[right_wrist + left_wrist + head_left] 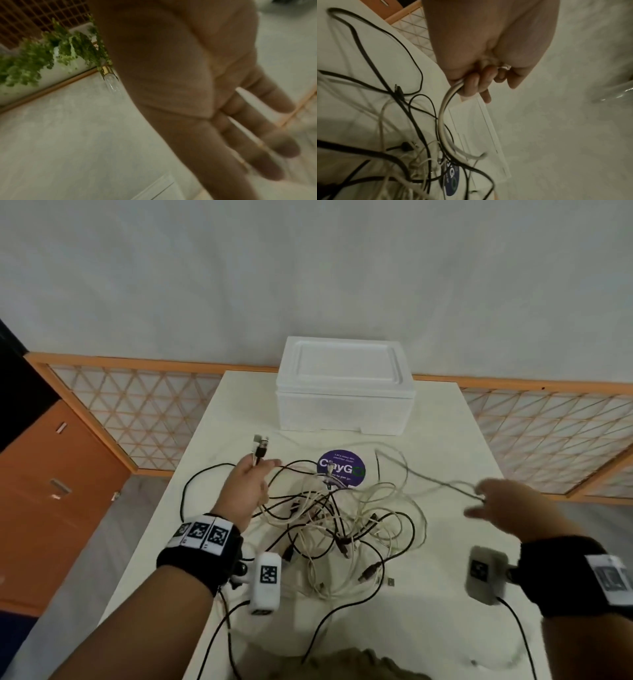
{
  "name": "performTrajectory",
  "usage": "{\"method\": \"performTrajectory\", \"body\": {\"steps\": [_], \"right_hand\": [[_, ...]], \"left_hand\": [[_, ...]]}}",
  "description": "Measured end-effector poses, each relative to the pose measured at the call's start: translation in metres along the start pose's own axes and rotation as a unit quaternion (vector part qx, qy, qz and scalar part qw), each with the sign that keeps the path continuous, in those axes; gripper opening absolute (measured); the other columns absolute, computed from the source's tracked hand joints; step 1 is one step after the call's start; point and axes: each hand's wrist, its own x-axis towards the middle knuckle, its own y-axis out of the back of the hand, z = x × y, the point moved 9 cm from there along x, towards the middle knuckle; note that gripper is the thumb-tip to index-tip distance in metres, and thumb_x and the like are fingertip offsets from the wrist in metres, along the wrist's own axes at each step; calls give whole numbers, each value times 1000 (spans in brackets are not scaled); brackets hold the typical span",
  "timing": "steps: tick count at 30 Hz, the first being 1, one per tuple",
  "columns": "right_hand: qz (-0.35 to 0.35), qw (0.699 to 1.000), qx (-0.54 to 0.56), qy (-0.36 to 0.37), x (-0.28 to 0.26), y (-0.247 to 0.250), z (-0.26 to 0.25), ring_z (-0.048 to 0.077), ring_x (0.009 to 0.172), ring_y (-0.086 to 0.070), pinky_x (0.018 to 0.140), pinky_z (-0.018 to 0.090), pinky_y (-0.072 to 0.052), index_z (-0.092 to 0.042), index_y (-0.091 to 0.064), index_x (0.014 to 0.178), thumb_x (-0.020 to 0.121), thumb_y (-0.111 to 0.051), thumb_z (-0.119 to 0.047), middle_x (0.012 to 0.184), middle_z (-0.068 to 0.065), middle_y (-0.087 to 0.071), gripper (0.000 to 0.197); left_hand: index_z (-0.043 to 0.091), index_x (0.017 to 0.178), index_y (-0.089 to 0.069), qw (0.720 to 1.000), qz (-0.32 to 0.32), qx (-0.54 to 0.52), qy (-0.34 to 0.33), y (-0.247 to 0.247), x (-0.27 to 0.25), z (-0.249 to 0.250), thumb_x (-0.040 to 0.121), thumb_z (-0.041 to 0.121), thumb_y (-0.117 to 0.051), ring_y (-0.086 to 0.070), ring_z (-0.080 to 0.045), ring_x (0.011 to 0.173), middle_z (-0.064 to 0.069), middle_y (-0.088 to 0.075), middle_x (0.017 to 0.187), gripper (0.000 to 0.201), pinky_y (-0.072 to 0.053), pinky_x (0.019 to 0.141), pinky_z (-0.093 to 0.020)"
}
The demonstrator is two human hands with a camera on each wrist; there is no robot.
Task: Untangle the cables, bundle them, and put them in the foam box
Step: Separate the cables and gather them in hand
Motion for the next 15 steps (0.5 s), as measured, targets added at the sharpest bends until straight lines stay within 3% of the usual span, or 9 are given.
{"method": "performTrajectory", "body": {"steps": [1, 3, 5, 6, 7, 9, 11, 12, 15], "right_hand": [[-15, 999, -31, -27, 2, -9, 12, 29, 106, -57, 85, 33, -45, -10, -55, 112, 78, -72, -38, 114, 11, -62, 48], [47, 998, 38, -5, -4, 5, -3, 29, 114, -54, 98, 35, -42, -9, -53, 122, 79, -70, -24, 123, 13, -59, 49], [175, 963, 186, 88, -26, 42, -53, 24, 118, -51, 102, 26, -33, -12, -53, 128, 83, -66, -16, 132, 9, -55, 48], [200, 940, 238, 140, -42, 57, -87, 20, 120, -50, 101, 22, -30, -15, -52, 131, 84, -66, -20, 134, 4, -52, 49], [189, 927, 260, 194, -59, 66, -124, 15, 123, -48, 103, 20, -28, -19, -49, 133, 84, -67, -26, 136, -1, -50, 53], [82, 908, 274, 307, -80, 52, -198, 7, 121, -49, 106, 20, -31, -25, -45, 133, 83, -68, -35, 132, -10, -52, 56], [-3, 877, 309, 368, -89, 27, -243, 6, 101, -61, 94, 31, -48, -22, -49, 116, 84, -66, -36, 110, -8, -64, 40], [-4, 873, 314, 373, -87, 20, -251, 9, 87, -63, 84, 35, -51, -18, -51, 108, 86, -62, -38, 95, -5, -65, 31], [29, 889, 245, 386, -77, 19, -242, 4, 67, -53, 68, 25, -44, -16, -62, 90, 92, -52, -44, 72, -8, -58, 30]], "left_hand": [[16, 79, -48, 999, 1, -40, 4, 0, -2, 5, 95, 18, -50, -29, -10, 41, -1, -61, 86, 17, -19, 49, -27], [16, 77, -42, 997, -14, -72, 8, -9, -10, 15, 99, 16, -43, -28, -10, 41, -2, -54, 77, 22, -20, 47, -27], [17, 74, -39, 997, -51, -50, 3, -30, -22, 23, 100, 17, -42, -28, -11, 44, -2, -49, 68, 26, -21, 47, -26], [17, 73, -39, 996, -75, -38, -2, -43, -29, 27, 100, 17, -43, -28, -11, 45, -2, -47, 65, 27, -22, 48, -26], [18, 72, -40, 994, -100, -31, -12, -57, -36, 30, 99, 18, -43, -30, -11, 47, -1, -47, 63, 27, -23, 48, -25], [18, 70, -45, 988, -141, -44, -37, -80, -50, 41, 100, 20, -44, -32, -13, 50, 0, -46, 60, 29, -28, 50, -25], [15, 70, -45, 981, -160, -88, -62, -91, -61, 56, 100, 22, -43, -34, -14, 51, -2, -42, 56, 31, -33, 51, -24], [14, 70, -43, 978, -163, -115, -66, -91, -64, 63, 100, 22, -42, -33, -14, 49, -2, -39, 53, 31, -33, 49, -24], [15, 72, -40, 967, -138, -199, -82, -62, -58, 79, 96, 25, -44, -26, -12, 39, 1, -33, 43, 27, -28, 42, -22]]}}
